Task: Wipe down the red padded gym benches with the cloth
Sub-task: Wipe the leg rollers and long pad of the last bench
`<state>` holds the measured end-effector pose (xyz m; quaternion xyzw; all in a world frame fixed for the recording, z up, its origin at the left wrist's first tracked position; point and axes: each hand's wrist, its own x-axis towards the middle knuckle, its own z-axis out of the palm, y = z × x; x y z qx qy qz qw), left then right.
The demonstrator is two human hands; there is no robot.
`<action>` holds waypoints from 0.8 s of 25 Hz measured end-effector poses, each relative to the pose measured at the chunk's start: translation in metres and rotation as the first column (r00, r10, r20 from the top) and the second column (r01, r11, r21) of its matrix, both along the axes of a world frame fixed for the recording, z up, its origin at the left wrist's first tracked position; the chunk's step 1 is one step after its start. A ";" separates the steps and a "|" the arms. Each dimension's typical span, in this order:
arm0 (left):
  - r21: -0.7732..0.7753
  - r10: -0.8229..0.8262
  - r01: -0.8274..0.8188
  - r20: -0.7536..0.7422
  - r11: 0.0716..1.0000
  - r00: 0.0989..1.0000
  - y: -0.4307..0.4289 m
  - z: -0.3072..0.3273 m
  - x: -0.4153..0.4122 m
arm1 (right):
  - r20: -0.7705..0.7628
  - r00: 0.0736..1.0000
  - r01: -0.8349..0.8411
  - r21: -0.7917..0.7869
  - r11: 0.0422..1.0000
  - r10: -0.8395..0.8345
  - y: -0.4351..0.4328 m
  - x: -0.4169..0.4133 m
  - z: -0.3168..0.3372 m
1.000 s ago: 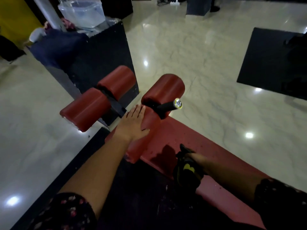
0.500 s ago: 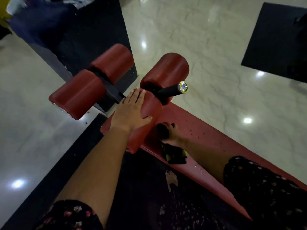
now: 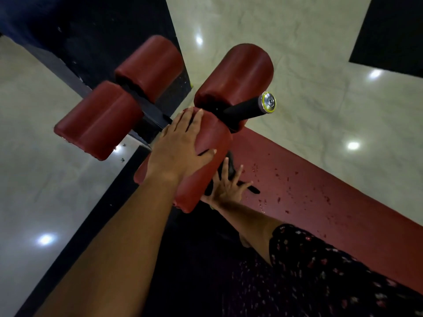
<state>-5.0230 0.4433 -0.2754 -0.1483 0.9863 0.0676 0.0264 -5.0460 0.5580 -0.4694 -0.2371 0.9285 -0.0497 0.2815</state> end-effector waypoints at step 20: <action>-0.018 0.014 -0.014 -0.006 1.000 1.000 0.004 0.001 0.001 | -0.079 0.495 -0.829 0.256 0.497 0.866 0.058 -0.050 0.000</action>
